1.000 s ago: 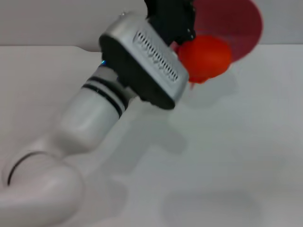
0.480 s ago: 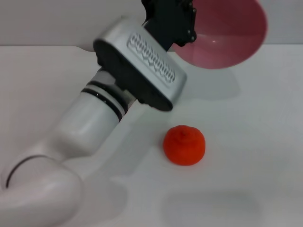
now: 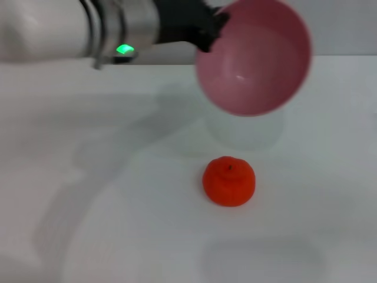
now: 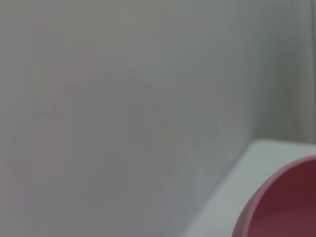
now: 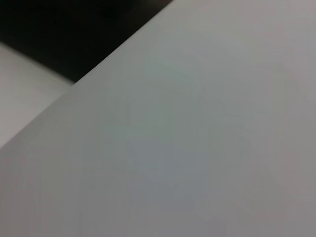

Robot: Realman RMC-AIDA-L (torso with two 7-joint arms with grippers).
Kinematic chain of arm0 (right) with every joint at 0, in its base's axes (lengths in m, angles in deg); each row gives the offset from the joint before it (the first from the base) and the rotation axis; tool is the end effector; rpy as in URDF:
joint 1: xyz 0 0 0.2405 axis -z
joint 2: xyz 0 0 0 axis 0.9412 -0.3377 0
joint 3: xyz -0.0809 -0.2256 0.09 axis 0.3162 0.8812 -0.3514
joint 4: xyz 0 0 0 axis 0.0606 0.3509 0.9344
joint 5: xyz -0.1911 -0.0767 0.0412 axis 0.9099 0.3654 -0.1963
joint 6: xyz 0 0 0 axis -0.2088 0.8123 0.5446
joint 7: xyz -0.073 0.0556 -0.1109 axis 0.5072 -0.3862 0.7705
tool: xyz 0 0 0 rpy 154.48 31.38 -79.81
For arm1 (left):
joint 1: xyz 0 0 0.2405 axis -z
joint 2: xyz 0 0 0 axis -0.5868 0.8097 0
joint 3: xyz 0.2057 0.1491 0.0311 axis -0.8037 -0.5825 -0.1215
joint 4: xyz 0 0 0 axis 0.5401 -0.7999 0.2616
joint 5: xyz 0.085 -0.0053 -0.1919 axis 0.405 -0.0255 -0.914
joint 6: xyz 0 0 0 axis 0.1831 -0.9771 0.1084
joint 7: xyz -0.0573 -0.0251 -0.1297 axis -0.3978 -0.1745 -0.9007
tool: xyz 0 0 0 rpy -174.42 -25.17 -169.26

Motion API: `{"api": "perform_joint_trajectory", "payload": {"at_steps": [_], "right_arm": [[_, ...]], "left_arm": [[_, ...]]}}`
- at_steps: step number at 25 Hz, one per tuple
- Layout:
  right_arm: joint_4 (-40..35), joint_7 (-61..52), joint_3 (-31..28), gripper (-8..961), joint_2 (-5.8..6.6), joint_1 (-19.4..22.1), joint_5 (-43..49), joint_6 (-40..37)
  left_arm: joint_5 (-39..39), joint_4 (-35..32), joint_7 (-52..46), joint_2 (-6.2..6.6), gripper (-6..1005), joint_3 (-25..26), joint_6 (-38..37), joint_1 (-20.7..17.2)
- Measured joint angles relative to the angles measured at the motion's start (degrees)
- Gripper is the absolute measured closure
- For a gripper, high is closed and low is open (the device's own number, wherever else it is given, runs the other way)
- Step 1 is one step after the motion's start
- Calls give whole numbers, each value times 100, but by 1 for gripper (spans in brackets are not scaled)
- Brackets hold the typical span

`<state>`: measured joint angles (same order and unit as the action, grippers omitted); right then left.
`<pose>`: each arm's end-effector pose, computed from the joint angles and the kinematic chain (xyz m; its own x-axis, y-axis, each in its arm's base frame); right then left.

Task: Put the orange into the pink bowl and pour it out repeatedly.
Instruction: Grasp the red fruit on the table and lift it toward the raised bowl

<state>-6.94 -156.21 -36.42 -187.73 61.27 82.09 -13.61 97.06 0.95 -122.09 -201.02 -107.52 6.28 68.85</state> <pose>0.2460 0.2765 0.1632 0.2792 0.4255 -0.8608 -0.5404 -0.6714 -0.5071 -0.0797 0.4034 -0.0175 0.9512 0.0614 0.3025 0.2334 -0.7842 -0.5749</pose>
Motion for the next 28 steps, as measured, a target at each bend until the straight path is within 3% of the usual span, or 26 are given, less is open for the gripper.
{"api": "perform_joint_trajectory", "payload": {"at_steps": [3, 4, 6, 8, 13, 16, 18, 21, 23, 24, 28], "right_arm": [[-498, -667, -18, 512, 44, -28, 681, 0], [-736, -1038, -40, 512, 65, -45, 1006, 4], [-1429, -1997, -126, 513, 99, -76, 1849, -1], [-2395, -3061, -235, 514, 124, -120, 2920, -54], [-4397, -5140, -415, 515, 121, -438, 5544, -693], [-4932, -6050, -457, 516, 171, -802, 6585, -1147], [-5065, -6448, -387, 517, 171, -1064, 7245, -1377], [-4880, -6493, -178, 517, 7, -1327, 7792, -1419], [-4509, -6429, 110, 518, -39, -1416, 7900, -1223], [-3945, -6372, 486, 518, -26, -1485, 7925, -875], [-3092, -6155, 882, 519, -21, -1624, 7968, -340]], "left_arm": [[48, 577, -205, 45, 956, 1501, -1635, 635], [48, 577, -205, 45, 956, 1501, -1635, 635], [287, 1182, -315, 121, 956, 2555, -2607, 1062], [648, 1401, -382, 199, 956, 3143, -2978, 1278], [1431, 1466, -790, 405, 956, 3330, -3091, 1368], [1630, 1480, -888, 489, 956, 3402, -3088, 1388], [1724, 1483, -912, 522, 956, 3506, -3105, 1402], [1759, 1484, -916, 543, 956, 3615, -3140, 1411], [1760, 1486, -917, 548, 956, 3625, -3149, 1408], [1759, 1487, -917, 549, 956, 3627, -3152, 1403], [1760, 1488, -918, 521, 956, 3596, -3178, 1401]]}}
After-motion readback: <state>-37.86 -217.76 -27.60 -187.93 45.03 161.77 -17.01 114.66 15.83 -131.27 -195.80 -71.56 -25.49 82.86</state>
